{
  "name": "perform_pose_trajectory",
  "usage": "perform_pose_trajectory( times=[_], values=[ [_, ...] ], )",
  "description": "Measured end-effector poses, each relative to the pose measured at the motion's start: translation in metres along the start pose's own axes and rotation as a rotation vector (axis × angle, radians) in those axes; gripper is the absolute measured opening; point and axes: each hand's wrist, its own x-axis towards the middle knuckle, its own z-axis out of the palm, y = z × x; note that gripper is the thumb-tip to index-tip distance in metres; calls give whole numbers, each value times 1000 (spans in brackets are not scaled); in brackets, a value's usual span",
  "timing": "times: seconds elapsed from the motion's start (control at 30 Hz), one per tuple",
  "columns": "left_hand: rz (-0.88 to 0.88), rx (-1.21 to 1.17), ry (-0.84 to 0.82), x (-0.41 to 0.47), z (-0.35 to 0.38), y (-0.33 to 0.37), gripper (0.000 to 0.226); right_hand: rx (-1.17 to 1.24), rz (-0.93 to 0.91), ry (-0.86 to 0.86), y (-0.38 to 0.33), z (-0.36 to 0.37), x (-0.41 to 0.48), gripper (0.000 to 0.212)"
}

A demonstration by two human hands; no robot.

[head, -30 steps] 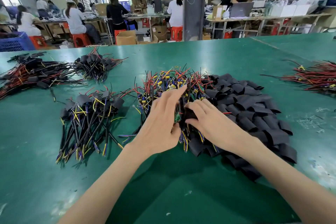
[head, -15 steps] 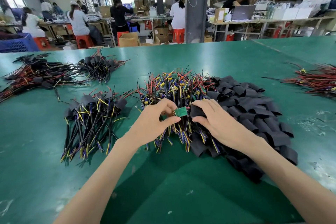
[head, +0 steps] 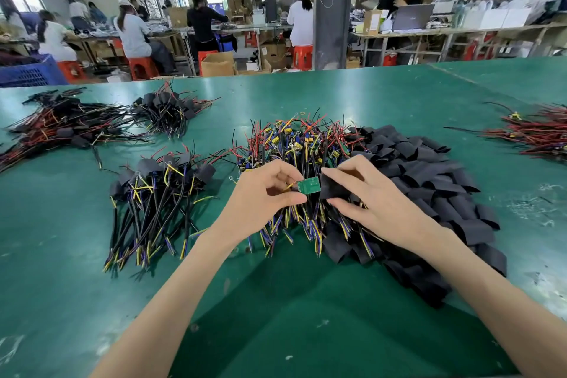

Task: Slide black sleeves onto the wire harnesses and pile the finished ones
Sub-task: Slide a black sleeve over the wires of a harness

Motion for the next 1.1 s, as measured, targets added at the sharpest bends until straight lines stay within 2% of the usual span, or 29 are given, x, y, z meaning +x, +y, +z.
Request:
perform_pose_trajectory(
  times=[0.5,0.73,0.9,1.1],
  values=[
    [49,55,-17,-2,-2,4,25,183,15,86,1,-6,1,35],
    [77,63,-26,-2,-3,4,29,202,14,82,2,-3,0,35],
    [90,65,3,-3,-2,4,40,328,79,84,0,-5,-1,33],
    [103,64,-24,-3,-1,5,29,401,124,48,-2,-5,-1,31]
  ],
)
